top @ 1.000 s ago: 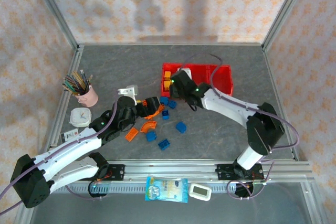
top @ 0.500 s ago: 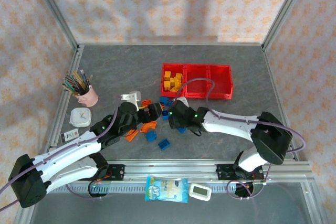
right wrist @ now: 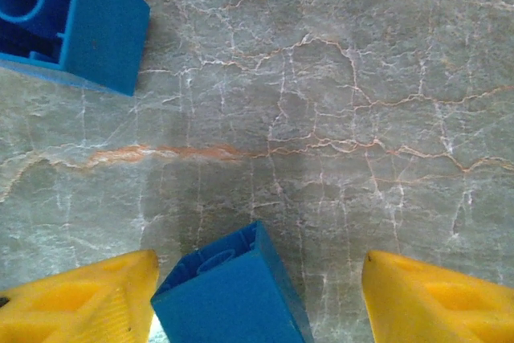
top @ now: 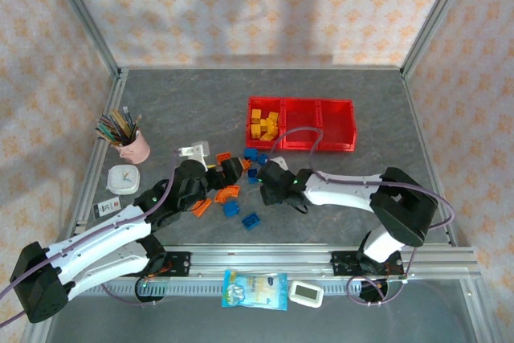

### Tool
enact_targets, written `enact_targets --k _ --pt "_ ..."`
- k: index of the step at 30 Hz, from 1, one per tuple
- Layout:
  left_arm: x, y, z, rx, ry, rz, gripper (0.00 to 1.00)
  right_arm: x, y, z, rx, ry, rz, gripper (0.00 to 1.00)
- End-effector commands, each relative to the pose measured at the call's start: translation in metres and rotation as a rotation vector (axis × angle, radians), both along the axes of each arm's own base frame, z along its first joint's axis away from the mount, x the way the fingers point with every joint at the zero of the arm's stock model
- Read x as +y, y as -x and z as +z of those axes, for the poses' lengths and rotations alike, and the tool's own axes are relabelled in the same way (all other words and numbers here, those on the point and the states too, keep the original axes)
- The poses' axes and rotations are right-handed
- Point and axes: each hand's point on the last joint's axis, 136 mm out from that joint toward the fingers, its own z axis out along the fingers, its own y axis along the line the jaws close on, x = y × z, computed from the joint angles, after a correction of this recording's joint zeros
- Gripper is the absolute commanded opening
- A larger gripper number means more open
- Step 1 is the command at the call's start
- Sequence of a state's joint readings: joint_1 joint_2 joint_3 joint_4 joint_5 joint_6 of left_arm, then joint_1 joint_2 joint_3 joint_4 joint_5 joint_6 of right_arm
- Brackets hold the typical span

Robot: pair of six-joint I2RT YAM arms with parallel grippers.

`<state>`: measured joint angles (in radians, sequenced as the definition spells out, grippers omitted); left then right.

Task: Sort the legos into containers by color
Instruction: Pick up the lego from the bottom-center of the table.

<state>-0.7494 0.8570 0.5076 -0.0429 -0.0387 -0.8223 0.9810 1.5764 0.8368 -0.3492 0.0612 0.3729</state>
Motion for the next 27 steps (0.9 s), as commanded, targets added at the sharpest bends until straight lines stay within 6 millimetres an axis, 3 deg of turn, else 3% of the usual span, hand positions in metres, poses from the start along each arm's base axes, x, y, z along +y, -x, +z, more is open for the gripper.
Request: enact_targets --k 1,13,17,22,27 --pt "0.006 0.001 -0.005 0.009 -0.017 0.025 0.99 -0.004 -0.007 -0.003 -0.032 0.037 -0.016 0.63" --pt "0.003 -0.001 -0.005 0.01 -0.018 0.019 0.99 -0.002 -0.008 -0.005 -0.025 0.036 -0.023 0.33" --pt "0.001 -0.002 -0.004 0.007 -0.02 0.015 0.99 -0.004 -0.012 0.002 -0.029 0.015 -0.049 0.29" --pt "-0.002 -0.006 0.004 -0.017 -0.022 0.009 0.99 -0.012 -0.03 0.031 -0.06 -0.047 -0.116 0.28" --pt "-0.009 -0.014 0.013 -0.04 -0.032 -0.003 0.99 -0.026 -0.067 0.073 -0.134 -0.125 -0.212 0.28"
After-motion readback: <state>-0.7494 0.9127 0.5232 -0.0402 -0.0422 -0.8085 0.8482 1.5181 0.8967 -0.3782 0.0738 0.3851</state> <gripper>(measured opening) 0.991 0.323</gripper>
